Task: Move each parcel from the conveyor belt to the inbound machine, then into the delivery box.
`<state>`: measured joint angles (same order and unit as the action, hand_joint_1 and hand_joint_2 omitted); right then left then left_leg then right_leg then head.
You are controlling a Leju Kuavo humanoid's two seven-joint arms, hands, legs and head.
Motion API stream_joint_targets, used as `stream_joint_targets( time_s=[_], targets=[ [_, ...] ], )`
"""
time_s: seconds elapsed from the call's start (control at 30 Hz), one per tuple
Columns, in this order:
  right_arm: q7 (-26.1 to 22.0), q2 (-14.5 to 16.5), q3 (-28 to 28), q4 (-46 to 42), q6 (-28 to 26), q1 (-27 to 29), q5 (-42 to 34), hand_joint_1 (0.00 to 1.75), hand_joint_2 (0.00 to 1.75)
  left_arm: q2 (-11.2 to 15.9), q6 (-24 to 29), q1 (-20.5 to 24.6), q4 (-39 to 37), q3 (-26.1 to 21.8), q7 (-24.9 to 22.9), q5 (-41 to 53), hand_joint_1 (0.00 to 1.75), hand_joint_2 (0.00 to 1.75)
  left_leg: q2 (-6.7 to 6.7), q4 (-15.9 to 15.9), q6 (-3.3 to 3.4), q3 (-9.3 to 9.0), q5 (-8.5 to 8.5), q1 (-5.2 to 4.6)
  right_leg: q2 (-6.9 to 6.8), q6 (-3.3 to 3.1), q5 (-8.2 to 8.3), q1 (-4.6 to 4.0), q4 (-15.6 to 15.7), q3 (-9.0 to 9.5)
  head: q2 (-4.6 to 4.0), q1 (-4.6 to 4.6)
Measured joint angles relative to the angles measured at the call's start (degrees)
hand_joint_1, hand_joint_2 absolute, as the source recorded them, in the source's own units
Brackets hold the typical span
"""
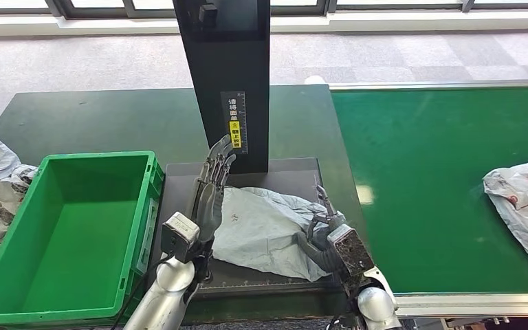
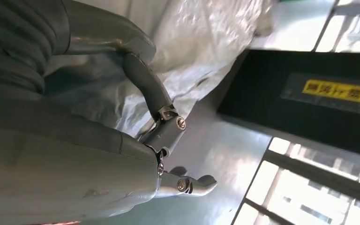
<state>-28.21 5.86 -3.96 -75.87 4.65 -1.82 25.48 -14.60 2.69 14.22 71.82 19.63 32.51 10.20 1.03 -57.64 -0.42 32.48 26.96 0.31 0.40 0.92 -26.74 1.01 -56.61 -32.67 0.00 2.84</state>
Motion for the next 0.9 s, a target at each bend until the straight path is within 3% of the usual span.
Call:
stream_joint_targets(
  time_s=[0.13,0.33,0.63,0.9],
  targets=[
    [2.4,0.0,0.0,-2.7,-4.3,1.4,4.2,0.0,1.75,0.0,0.2,-0.6,0.7,0.0,-0.3,0.3,0.0,0.0,0.0,0.0,0.0,0.0,0.0,0.0,-0.01,0.0,0.0,0.0,0.0,0.0,0.0,0.0],
    [2.7,0.3,0.0,-6.7,-5.5,3.4,5.5,0.0,1.75,0.0,0.5,-1.3,1.6,0.0,-0.6,1.4,0.0,0.0,0.0,0.0,0.0,0.01,0.0,0.0,-0.01,0.0,0.0,0.0,0.0,0.01,0.0,0.0],
    [-10.9,1.5,0.0,-19.4,-4.7,7.4,-3.1,0.0,1.75,0.7,8.8,-2.9,1.9,0.2,-2.1,21.7,0.0,0.0,0.0,0.0,0.0,0.01,0.01,0.0,0.0,0.0,-0.01,0.0,0.0,-0.01,0.0,0.0],
    [-11.9,1.2,0.0,-30.2,-5.0,9.5,-10.7,0.0,1.75,1.1,12.6,-3.9,0.9,0.2,-4.4,30.2,0.0,0.0,-0.01,0.0,0.01,0.01,0.02,0.0,0.0,0.0,-0.01,0.01,0.0,-0.01,0.0,0.0]
  ],
)
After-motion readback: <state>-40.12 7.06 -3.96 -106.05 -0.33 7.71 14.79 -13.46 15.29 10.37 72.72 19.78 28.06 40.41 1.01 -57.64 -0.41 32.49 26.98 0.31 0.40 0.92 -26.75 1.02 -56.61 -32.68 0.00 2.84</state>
